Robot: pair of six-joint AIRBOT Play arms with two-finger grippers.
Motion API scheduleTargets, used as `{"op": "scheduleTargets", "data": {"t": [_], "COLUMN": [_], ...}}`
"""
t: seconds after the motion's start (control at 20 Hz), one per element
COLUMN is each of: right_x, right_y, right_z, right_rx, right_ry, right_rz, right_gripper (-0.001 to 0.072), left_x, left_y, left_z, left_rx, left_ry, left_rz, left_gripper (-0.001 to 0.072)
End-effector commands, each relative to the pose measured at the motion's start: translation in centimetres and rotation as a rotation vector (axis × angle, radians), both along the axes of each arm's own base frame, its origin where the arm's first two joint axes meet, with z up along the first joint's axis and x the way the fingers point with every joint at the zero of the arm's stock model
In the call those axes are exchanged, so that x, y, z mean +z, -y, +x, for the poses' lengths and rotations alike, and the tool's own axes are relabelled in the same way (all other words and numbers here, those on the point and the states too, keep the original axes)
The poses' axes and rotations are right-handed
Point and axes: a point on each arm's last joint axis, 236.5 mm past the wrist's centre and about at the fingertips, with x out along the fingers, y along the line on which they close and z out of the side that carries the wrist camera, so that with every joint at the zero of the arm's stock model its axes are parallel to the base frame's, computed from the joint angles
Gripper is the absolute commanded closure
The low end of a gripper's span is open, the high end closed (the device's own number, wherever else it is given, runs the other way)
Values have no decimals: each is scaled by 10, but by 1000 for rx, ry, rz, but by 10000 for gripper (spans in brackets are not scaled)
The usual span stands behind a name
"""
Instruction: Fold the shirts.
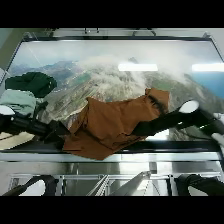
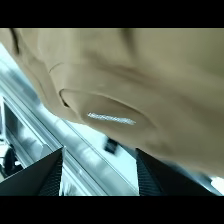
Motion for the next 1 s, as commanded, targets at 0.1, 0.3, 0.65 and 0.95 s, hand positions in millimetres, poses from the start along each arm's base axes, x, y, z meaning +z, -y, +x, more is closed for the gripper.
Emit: {"op": "scheduleTargets", "data": {"t": [0.1,0.3,0.65,0.95], "right_x": [-33,-34,-22,-8], "right_y": [-69,-91,-112,-120], "right_z": [-34,-31,-2,11], "right_rx": [70,44,-5,-27], "right_ry": [-5,-13,20,50], "right_rz": [64,155,237,281], "right_gripper": [214,215,441,691], "left_x": [-35,-50,-63,-67], "left_y": [-2,-1,0,-5], "left_z": [-20,-26,-13,-1], "left_rx": [71,54,49,59], "left_ry": [-3,-62,-78,-28], "left_rz": [76,56,18,45], "left_gripper": [6,7,343,676]}}
